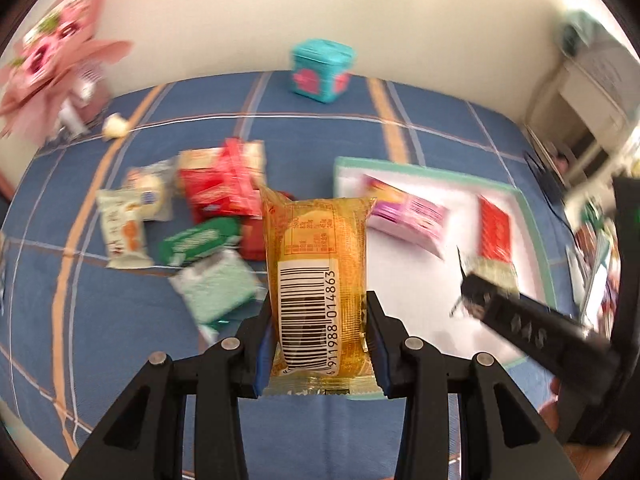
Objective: Organize snacks
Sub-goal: 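Carry both packs into the white tray and open both tools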
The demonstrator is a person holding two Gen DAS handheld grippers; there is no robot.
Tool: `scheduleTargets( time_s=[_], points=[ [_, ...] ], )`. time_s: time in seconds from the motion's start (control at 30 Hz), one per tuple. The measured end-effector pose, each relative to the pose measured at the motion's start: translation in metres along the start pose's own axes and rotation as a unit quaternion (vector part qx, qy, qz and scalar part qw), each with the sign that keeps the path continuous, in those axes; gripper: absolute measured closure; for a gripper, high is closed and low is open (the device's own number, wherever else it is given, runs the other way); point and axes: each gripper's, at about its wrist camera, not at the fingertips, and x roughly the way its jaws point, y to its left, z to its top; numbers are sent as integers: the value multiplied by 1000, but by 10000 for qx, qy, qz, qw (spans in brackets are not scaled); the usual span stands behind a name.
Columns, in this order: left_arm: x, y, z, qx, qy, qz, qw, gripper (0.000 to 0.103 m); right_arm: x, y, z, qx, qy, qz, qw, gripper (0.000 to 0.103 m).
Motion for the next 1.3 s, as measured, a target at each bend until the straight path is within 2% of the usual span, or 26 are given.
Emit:
scheduleTargets(
  time_s=[0.27,0.47,0.7,1.3],
  points=[
    [11,-41,-5,368,72,-94,9993,61,-5,-56,8,651,-69,-286,9974,45],
    [20,-61,-8,519,124,-176,9984,61,-6,-78,10,843,-77,-361,9958,45],
    [37,-76,-13,752,313,-192,9965,61,-3,-86,10,913,-34,-366,9951,45],
    [67,-74,-19,783,730,-49,9942,61,26,-75,3,688,400,-426,9959,45]
  ],
)
